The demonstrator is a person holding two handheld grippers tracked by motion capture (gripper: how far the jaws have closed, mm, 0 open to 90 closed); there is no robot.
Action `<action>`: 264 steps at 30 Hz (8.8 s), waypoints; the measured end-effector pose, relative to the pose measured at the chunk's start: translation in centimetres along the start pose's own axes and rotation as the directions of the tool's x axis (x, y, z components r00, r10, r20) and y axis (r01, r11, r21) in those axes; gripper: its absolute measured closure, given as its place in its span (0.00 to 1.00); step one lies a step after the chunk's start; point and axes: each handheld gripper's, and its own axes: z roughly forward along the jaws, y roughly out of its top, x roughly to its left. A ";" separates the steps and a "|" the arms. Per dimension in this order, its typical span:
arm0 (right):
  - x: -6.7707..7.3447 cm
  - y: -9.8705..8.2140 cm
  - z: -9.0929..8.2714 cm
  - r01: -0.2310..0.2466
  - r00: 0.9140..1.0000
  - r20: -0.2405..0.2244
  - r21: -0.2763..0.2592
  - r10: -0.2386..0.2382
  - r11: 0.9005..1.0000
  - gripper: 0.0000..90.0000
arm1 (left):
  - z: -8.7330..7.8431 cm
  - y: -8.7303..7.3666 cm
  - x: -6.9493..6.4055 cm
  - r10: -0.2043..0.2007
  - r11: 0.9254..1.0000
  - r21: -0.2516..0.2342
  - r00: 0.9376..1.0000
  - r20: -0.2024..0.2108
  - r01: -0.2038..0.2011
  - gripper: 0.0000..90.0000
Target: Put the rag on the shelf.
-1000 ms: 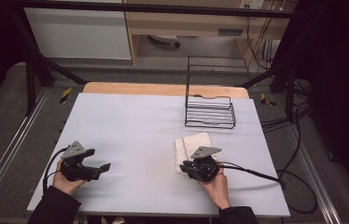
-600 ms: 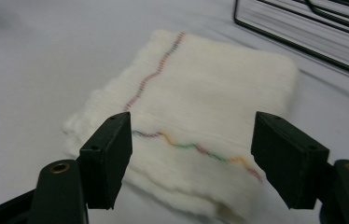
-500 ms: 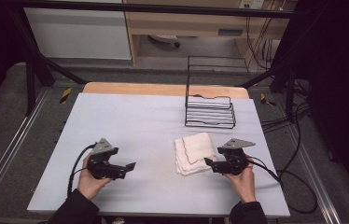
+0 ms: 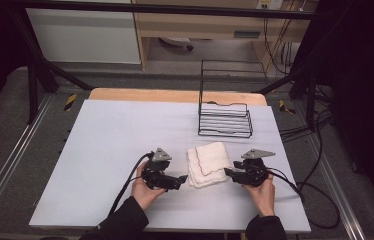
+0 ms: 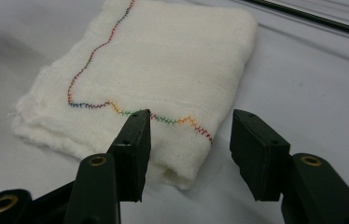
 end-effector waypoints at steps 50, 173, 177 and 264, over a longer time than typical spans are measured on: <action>1.5 -1.6 -3.3 -0.078 0.995 -0.067 -0.017 0.077 0.997 0.58 | 2.1 1.5 -1.3 0.013 1.000 -0.028 0.999 0.032 -0.012 0.45; -1.4 3.2 -1.6 -0.009 0.999 -0.048 -0.187 0.000 0.982 0.91 | 4.3 5.3 0.2 -0.008 0.991 -0.136 1.000 0.005 0.008 0.93; -1.2 3.4 -2.1 -0.006 0.999 -0.049 -0.205 -0.004 0.979 0.91 | 3.9 5.5 0.1 -0.003 0.989 -0.150 1.000 0.005 0.004 0.93; 2.2 9.1 -10.1 0.087 0.996 0.060 -0.578 -0.064 0.812 0.92 | -5.1 12.4 -2.5 0.103 0.864 -0.493 0.994 -0.023 -0.101 0.94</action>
